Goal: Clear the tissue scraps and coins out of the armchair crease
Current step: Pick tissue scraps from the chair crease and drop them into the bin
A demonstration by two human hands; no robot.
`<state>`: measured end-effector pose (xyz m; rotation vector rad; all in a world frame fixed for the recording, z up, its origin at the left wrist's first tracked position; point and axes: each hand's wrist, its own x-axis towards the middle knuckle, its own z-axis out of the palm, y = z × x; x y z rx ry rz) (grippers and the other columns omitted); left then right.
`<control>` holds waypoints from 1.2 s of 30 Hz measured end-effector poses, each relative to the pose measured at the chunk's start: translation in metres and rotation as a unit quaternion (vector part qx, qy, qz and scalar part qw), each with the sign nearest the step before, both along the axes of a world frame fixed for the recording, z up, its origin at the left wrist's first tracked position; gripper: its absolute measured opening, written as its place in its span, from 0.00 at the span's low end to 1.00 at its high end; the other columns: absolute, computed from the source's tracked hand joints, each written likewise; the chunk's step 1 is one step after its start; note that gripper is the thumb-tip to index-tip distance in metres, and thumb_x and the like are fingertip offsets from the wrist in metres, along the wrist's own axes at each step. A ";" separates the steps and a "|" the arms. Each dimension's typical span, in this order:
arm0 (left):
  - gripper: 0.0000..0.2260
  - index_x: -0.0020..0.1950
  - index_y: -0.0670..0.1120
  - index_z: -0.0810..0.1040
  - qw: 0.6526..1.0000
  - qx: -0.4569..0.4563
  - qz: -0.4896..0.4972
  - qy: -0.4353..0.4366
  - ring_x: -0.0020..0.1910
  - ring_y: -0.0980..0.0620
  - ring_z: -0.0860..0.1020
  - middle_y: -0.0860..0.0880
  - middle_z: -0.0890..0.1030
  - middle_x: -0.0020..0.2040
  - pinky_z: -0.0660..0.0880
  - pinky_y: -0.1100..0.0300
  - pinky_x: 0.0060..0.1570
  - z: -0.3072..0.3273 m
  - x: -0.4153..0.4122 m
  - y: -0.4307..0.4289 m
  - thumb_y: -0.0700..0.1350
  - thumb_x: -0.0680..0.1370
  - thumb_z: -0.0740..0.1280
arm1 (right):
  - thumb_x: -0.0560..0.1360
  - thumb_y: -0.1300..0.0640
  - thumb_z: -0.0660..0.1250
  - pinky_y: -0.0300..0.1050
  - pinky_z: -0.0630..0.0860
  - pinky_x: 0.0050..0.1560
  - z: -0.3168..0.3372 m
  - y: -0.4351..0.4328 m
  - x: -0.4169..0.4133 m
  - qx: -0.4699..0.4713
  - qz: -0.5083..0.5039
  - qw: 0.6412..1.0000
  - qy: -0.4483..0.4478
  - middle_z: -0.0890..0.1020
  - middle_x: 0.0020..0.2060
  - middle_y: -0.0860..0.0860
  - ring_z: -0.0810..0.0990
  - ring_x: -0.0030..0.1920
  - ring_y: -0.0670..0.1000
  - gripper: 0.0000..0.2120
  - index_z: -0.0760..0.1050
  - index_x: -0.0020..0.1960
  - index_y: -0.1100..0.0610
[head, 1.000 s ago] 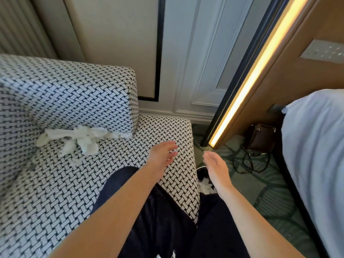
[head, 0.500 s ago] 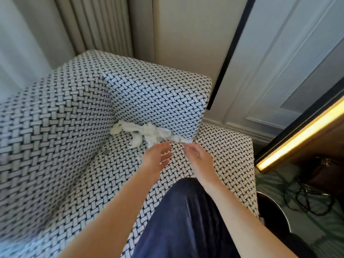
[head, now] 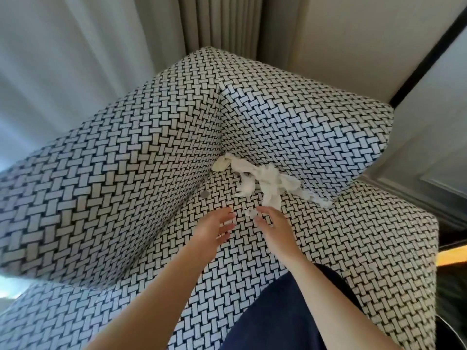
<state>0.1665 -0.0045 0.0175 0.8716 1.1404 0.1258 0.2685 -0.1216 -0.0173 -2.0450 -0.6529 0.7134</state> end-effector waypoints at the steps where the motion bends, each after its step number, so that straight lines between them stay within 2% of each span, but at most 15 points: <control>1: 0.08 0.56 0.47 0.78 1.000 -0.003 0.001 0.003 0.55 0.50 0.78 0.50 0.81 0.53 0.73 0.55 0.57 -0.001 -0.001 0.001 0.45 0.78 0.65 | 0.79 0.51 0.61 0.45 0.58 0.70 -0.004 0.002 0.003 -0.011 0.005 1.000 -0.006 0.68 0.69 0.49 0.62 0.71 0.48 0.16 0.71 0.66 0.50; 3: 0.08 0.56 0.47 0.78 1.000 -0.008 0.009 0.010 0.54 0.50 0.78 0.50 0.81 0.52 0.72 0.55 0.56 -0.003 -0.002 0.002 0.45 0.78 0.65 | 0.79 0.49 0.61 0.53 0.52 0.73 -0.009 0.005 0.010 -0.040 0.005 0.999 -0.010 0.59 0.75 0.53 0.53 0.76 0.53 0.18 0.69 0.68 0.47; 5: 0.08 0.56 0.46 0.78 1.000 -0.015 0.018 0.019 0.54 0.50 0.79 0.49 0.82 0.52 0.73 0.56 0.54 -0.006 -0.001 0.003 0.46 0.78 0.65 | 0.79 0.49 0.62 0.56 0.48 0.74 -0.013 0.008 0.014 -0.064 -0.002 0.998 -0.010 0.51 0.77 0.55 0.46 0.76 0.55 0.20 0.68 0.70 0.45; 9: 0.08 0.56 0.46 0.79 0.999 -0.025 0.008 0.018 0.54 0.49 0.79 0.49 0.81 0.54 0.73 0.56 0.52 -0.009 0.001 0.001 0.45 0.79 0.63 | 0.77 0.50 0.65 0.57 0.48 0.75 -0.022 0.013 0.020 -0.109 0.018 0.993 -0.039 0.48 0.77 0.56 0.46 0.76 0.58 0.25 0.64 0.72 0.43; 12: 0.09 0.57 0.47 0.79 1.000 -0.019 -0.005 0.021 0.53 0.49 0.79 0.48 0.81 0.54 0.73 0.56 0.53 -0.013 0.001 -0.001 0.45 0.80 0.62 | 0.78 0.48 0.63 0.55 0.42 0.75 -0.022 0.013 0.020 -0.166 0.050 0.985 -0.025 0.41 0.77 0.55 0.39 0.76 0.59 0.29 0.56 0.76 0.45; 14: 0.08 0.57 0.47 0.79 1.000 -0.015 -0.014 0.021 0.53 0.49 0.79 0.49 0.82 0.54 0.73 0.56 0.53 -0.014 -0.001 -0.003 0.45 0.79 0.64 | 0.78 0.48 0.62 0.54 0.40 0.74 -0.022 0.012 0.019 -0.175 0.063 0.982 -0.029 0.42 0.77 0.53 0.38 0.76 0.59 0.32 0.51 0.77 0.50; 15: 0.09 0.57 0.47 0.78 1.000 -0.013 -0.015 0.021 0.53 0.50 0.79 0.49 0.82 0.54 0.73 0.56 0.52 -0.015 -0.001 -0.005 0.45 0.79 0.64 | 0.78 0.49 0.62 0.54 0.41 0.75 -0.023 0.012 0.019 -0.159 0.060 0.985 -0.036 0.47 0.77 0.52 0.41 0.76 0.58 0.33 0.51 0.77 0.53; 18: 0.10 0.58 0.47 0.78 1.000 -0.011 -0.013 0.021 0.53 0.49 0.79 0.49 0.81 0.54 0.73 0.56 0.53 -0.015 0.001 -0.005 0.46 0.79 0.64 | 0.76 0.55 0.66 0.51 0.54 0.74 -0.022 0.011 0.017 -0.074 0.018 0.995 -0.062 0.64 0.72 0.53 0.58 0.74 0.57 0.28 0.61 0.73 0.59; 21: 0.08 0.56 0.47 0.78 1.000 -0.001 -0.011 0.021 0.52 0.49 0.79 0.49 0.80 0.55 0.74 0.56 0.52 -0.011 0.007 -0.003 0.45 0.79 0.64 | 0.75 0.57 0.68 0.49 0.61 0.70 -0.018 0.011 0.018 -0.018 -0.034 0.999 -0.030 0.70 0.67 0.54 0.65 0.70 0.54 0.24 0.67 0.70 0.58; 24: 0.07 0.55 0.48 0.78 0.999 0.022 -0.023 0.011 0.52 0.50 0.79 0.50 0.79 0.56 0.73 0.56 0.53 -0.006 0.015 0.000 0.44 0.80 0.62 | 0.75 0.56 0.68 0.53 0.58 0.73 -0.019 0.011 0.019 -0.007 -0.033 0.999 -0.043 0.69 0.69 0.53 0.62 0.72 0.54 0.23 0.69 0.69 0.54; 26: 0.08 0.57 0.48 0.78 0.999 0.032 -0.030 0.001 0.51 0.50 0.79 0.49 0.79 0.56 0.73 0.56 0.53 -0.004 0.018 0.001 0.45 0.80 0.62 | 0.76 0.53 0.67 0.54 0.52 0.74 -0.019 0.012 0.018 -0.044 0.002 0.996 -0.072 0.61 0.74 0.54 0.54 0.75 0.56 0.23 0.68 0.70 0.50; 30: 0.08 0.57 0.48 0.78 0.999 0.033 -0.037 -0.009 0.54 0.49 0.79 0.49 0.79 0.56 0.74 0.57 0.53 -0.003 0.021 0.000 0.45 0.80 0.63 | 0.78 0.47 0.62 0.54 0.42 0.74 -0.020 0.014 0.019 -0.133 0.045 0.988 -0.062 0.44 0.77 0.53 0.38 0.76 0.58 0.28 0.57 0.75 0.43; 33: 0.09 0.59 0.47 0.78 0.998 0.032 -0.046 -0.012 0.56 0.48 0.78 0.49 0.79 0.57 0.74 0.57 0.53 -0.004 0.020 -0.001 0.44 0.80 0.62 | 0.79 0.44 0.60 0.55 0.41 0.74 -0.021 0.017 0.022 -0.168 0.040 0.984 -0.054 0.42 0.77 0.52 0.37 0.76 0.59 0.30 0.51 0.77 0.45; 36: 0.09 0.58 0.48 0.78 0.998 0.031 -0.049 -0.008 0.55 0.48 0.78 0.49 0.79 0.57 0.73 0.56 0.54 -0.006 0.021 -0.001 0.44 0.80 0.62 | 0.79 0.45 0.58 0.55 0.42 0.74 -0.024 0.017 0.026 -0.168 0.030 0.984 -0.048 0.47 0.78 0.49 0.39 0.76 0.58 0.32 0.49 0.78 0.52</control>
